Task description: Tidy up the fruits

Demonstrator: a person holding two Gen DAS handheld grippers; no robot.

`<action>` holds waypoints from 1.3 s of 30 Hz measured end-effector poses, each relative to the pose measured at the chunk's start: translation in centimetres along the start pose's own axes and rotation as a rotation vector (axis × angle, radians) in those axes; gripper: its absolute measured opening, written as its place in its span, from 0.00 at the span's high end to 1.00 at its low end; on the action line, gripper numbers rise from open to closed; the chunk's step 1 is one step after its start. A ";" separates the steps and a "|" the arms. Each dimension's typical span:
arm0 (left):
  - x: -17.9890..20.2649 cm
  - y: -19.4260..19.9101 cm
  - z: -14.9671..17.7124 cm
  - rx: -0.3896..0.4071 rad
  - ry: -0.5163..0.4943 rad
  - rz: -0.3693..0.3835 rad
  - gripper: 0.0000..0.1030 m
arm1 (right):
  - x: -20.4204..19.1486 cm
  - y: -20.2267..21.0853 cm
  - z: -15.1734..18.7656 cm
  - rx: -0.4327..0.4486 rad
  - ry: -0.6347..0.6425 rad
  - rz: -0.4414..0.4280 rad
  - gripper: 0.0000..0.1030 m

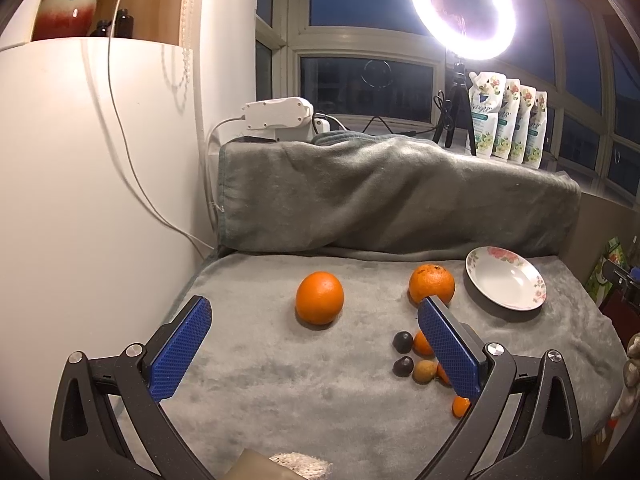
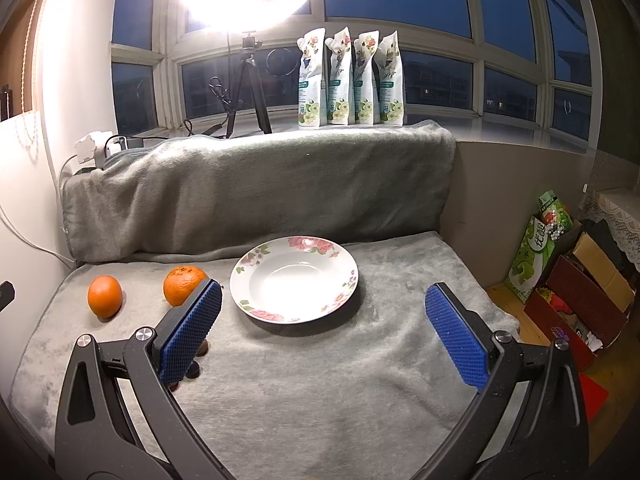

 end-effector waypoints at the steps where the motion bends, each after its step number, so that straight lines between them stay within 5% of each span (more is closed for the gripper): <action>1: 0.0 0.0 0.0 0.001 0.001 0.000 0.01 | 0.0 0.0 0.0 -0.001 0.000 0.000 0.00; 30: -0.1 0.6 -0.5 0.014 -0.002 0.002 0.01 | -0.1 0.0 0.1 -0.004 -0.001 0.001 0.00; 39: -0.3 -1.2 1.0 -0.048 -0.002 0.017 0.01 | -1.1 -0.5 1.2 -0.037 -0.002 -0.048 0.00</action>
Point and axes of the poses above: each gripper's, at about its wrist camera, not at the fingertips, and y roughly against the way its jaws point, x to its right, z to its underside, the point moved 10 cm from there along -y, roughly the way its jaws point, and after that the axes turned 2 degrees about x, right-handed, at the moved point
